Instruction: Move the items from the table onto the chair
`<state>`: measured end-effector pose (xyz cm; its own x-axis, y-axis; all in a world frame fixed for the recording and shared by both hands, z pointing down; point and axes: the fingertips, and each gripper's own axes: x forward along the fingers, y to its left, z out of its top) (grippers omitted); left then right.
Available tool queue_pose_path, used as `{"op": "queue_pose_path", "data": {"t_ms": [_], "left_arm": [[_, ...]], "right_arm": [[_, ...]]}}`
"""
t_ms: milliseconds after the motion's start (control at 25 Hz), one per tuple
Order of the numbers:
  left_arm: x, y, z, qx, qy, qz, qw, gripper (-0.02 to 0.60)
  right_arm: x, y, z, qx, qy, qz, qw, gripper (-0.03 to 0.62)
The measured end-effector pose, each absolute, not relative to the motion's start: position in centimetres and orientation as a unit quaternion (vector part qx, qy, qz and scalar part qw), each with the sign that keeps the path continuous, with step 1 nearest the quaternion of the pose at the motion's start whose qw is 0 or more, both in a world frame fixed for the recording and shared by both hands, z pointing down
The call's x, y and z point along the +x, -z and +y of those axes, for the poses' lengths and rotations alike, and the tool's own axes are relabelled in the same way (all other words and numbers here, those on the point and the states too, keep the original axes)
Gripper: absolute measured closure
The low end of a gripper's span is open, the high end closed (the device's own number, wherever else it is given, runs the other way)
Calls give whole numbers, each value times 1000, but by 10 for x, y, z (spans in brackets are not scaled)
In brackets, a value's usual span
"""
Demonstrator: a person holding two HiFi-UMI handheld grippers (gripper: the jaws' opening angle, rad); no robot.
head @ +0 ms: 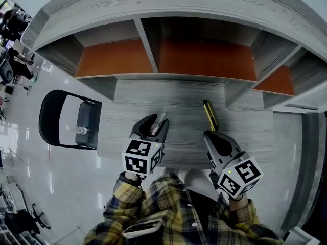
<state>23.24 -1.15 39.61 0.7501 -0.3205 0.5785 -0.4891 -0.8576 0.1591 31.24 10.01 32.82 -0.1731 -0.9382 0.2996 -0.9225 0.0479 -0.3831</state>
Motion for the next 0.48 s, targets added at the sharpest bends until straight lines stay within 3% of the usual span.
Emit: {"op": "queue_pose_path", "data": {"t_ms": [480], "left_arm": [[213,-552,-22,853,-445,-186,199,434]], "right_arm": [[312,-368,126,-650,299,699,7,577]]}}
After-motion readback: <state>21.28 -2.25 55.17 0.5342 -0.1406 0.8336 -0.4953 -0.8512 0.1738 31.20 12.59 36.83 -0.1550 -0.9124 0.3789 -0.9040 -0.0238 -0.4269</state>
